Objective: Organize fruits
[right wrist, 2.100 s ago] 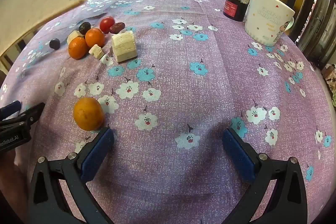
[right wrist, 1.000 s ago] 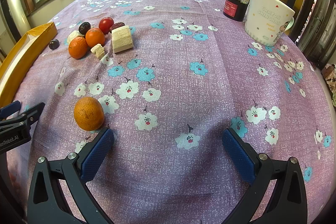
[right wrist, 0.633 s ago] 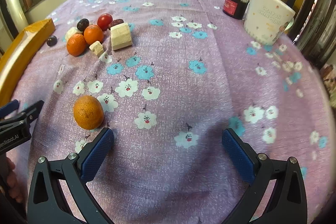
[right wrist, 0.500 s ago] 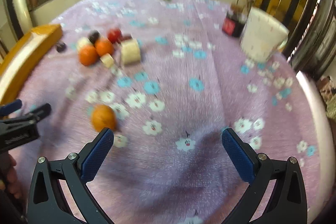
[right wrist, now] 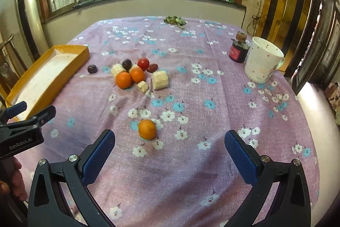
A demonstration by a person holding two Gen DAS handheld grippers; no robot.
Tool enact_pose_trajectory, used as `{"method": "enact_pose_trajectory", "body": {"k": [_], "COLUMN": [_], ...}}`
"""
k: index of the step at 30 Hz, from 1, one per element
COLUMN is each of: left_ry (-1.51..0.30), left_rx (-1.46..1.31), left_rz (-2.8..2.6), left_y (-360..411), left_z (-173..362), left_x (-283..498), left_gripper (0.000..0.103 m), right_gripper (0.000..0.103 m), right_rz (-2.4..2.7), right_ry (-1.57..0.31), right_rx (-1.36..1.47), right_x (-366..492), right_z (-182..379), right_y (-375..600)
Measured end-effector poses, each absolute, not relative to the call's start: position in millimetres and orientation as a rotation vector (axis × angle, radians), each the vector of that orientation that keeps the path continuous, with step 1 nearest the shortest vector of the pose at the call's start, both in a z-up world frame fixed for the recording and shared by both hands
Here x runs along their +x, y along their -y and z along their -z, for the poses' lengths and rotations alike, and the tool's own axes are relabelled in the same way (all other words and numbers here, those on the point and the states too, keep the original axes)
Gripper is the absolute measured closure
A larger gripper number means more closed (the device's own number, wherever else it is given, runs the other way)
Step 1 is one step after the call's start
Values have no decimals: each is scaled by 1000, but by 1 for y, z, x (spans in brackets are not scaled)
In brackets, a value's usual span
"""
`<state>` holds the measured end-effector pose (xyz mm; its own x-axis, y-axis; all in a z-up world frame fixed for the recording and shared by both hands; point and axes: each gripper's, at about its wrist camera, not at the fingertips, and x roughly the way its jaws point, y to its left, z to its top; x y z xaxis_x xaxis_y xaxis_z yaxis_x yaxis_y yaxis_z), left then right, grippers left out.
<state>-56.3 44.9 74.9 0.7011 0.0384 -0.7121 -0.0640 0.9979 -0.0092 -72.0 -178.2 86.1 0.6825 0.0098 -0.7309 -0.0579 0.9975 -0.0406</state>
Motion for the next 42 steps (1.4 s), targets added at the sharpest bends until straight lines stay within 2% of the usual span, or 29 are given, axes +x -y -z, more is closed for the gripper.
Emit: {"method": "enact_pose_trajectory", "body": {"k": [20, 34, 42], "left_ry": [-633, -651, -715], "left_rx": [-61, -55, -25], "left_rz": [-44, -36, -62], "left_y": [-46, -44, -49], "left_z": [-96, -90, -76], "left_x": [-71, -67, -61], "left_gripper": [0, 0, 0], "right_gripper": [0, 0, 0], "right_rz": [-24, -18, -55], "right_ry": [-722, -742, -837], "right_rx": [-66, -67, -69], "right_x": [-84, -82, -64], "right_z": [-100, -96, -70], "right_y": [174, 175, 178]}}
